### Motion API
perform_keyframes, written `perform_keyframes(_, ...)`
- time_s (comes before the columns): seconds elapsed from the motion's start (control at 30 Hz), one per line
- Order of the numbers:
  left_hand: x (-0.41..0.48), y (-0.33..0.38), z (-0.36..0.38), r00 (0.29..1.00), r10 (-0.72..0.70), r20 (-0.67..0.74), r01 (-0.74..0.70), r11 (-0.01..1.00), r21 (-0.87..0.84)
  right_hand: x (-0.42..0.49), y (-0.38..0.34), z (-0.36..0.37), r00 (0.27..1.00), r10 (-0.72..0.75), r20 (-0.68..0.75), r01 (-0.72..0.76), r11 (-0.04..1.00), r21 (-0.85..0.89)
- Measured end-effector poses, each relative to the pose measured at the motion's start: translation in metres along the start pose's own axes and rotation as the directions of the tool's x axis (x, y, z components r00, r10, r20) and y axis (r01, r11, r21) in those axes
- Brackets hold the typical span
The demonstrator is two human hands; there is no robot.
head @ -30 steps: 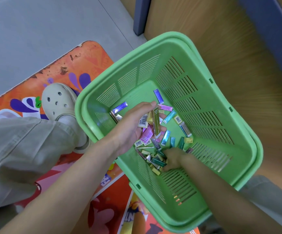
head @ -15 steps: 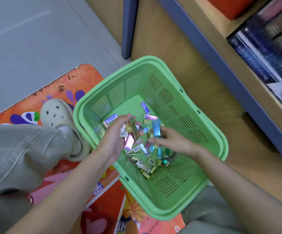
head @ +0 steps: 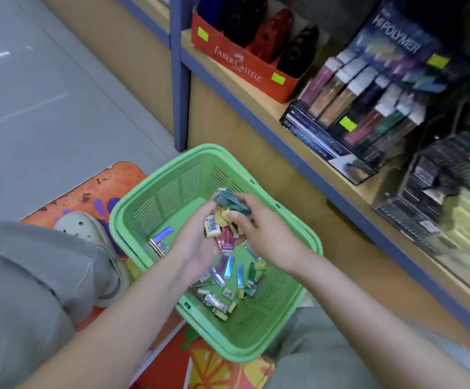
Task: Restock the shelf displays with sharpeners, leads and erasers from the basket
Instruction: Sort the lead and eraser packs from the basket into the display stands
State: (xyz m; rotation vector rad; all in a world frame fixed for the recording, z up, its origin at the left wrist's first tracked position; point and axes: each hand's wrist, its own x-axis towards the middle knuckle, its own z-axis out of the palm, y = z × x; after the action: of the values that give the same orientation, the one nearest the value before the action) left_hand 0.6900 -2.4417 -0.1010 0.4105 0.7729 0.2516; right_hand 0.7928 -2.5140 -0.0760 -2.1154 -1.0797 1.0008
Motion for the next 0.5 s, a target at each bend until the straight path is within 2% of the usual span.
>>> perform_keyframes(0.17,-0.016,0.014,0.024,0.998,0.009,0.068,-0.010,1.000,0.015,-0.020,-0.016,-0.008,0.972,-0.065,-0.225,0.068,0.998,0.003)
perform_keyframes(0.27,-0.024,0.025,0.041,0.992,0.027,0.124,-0.030,0.999,0.021,-0.024,-0.027,-0.019,0.943,0.046,-0.329,0.018,0.981,0.191)
perform_keyframes(0.37,-0.031,0.036,0.062,0.989,0.060,0.133,-0.066,0.997,0.046,-0.031,-0.039,-0.031,0.911,0.137,-0.389,0.032,0.917,0.398)
perform_keyframes(0.5,-0.036,0.048,0.082,0.986,0.130,0.100,-0.138,0.987,0.078,-0.036,-0.051,-0.037,0.894,0.182,-0.409,0.054,0.863,0.502)
